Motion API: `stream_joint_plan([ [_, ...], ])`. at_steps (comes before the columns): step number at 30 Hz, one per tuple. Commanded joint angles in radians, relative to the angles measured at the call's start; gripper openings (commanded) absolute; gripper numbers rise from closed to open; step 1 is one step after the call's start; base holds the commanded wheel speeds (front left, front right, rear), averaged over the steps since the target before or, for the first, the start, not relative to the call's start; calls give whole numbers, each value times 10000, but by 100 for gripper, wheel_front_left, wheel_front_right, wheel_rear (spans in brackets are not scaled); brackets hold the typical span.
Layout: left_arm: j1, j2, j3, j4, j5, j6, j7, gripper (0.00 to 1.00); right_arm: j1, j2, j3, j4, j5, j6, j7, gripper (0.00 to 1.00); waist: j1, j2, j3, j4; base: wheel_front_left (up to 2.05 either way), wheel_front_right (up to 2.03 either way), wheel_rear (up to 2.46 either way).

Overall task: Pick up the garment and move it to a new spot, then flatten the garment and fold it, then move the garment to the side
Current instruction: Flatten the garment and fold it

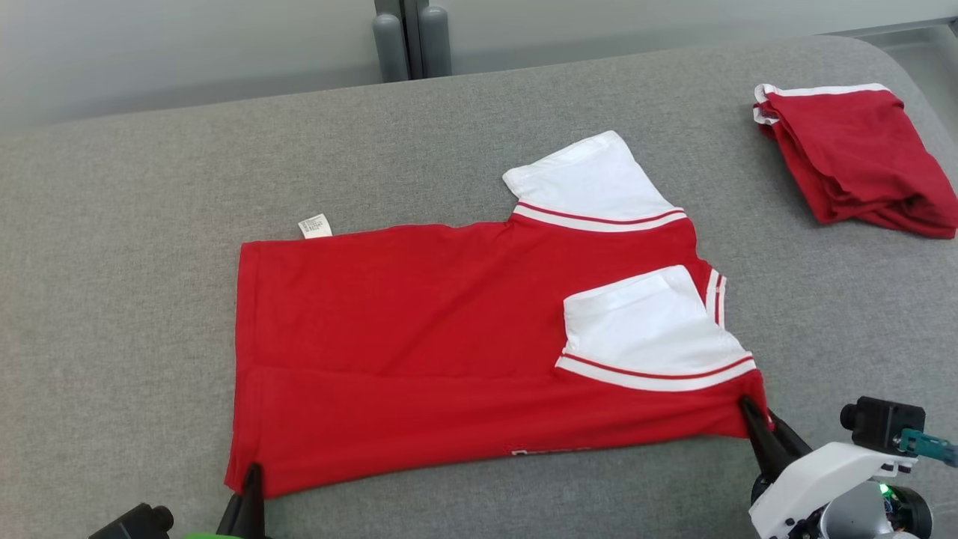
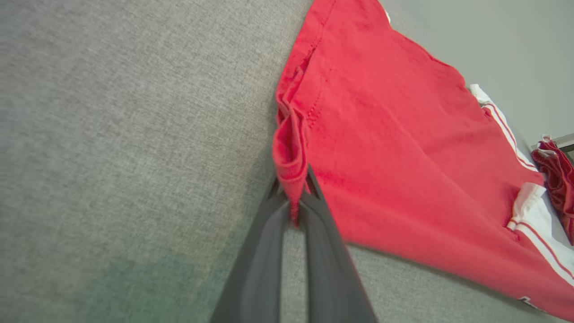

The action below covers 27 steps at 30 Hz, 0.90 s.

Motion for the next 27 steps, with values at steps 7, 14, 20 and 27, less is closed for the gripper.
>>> stream_joint_plan([
  [7, 43, 235, 52, 218, 291, 209, -184, 100, 3, -33, 82, 472, -320, -12, -778, 100, 0, 0, 69, -3, 0, 0, 0],
  [14, -291, 910, 171, -415, 772, 281, -280, 100, -521, -28, -179, 35, -1043, -12, -1293, 100, 0, 0, 16, -66, 0, 0, 0],
  [20, -1647, 2103, -24, -973, 1639, 204, 351, 100, -1304, -27, -117, -463, -1732, -12, -1127, 100, 0, 0, 124, -52, 0, 0, 0],
  [27, -4413, 2956, -708, 99, 2286, -185, 1727, 100, -2604, -87, 554, -680, -2287, -12, -639, 100, 0, 0, 851, -150, 0, 0, 0],
])
